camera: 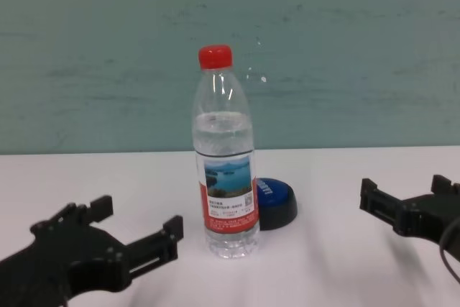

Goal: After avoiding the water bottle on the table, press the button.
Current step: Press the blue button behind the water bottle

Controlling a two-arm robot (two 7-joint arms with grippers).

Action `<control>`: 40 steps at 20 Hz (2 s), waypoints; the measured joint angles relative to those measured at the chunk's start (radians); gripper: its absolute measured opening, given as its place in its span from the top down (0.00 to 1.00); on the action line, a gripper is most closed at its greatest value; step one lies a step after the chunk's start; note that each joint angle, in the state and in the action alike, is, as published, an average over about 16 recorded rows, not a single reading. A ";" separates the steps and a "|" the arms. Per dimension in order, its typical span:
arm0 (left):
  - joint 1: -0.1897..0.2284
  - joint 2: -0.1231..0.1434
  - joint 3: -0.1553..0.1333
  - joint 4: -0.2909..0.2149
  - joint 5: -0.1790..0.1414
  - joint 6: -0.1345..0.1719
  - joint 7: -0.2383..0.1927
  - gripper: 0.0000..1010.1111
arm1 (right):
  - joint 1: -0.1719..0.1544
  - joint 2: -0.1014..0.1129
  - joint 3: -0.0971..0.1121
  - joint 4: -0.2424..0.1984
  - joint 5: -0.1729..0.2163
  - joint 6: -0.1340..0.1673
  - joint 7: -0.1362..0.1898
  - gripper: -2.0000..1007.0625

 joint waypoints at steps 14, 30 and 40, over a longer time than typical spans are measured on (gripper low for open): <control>-0.120 -0.015 0.045 0.142 0.061 -0.072 0.008 0.01 | 0.000 0.000 0.000 0.000 0.000 0.000 0.000 0.00; -0.195 -0.048 0.072 0.206 0.037 -0.089 -0.010 0.01 | 0.000 0.000 0.000 0.000 0.000 0.000 0.000 0.00; -0.128 -0.018 0.064 0.116 0.029 -0.071 -0.013 0.01 | 0.000 0.000 0.000 0.000 0.000 0.000 0.000 0.00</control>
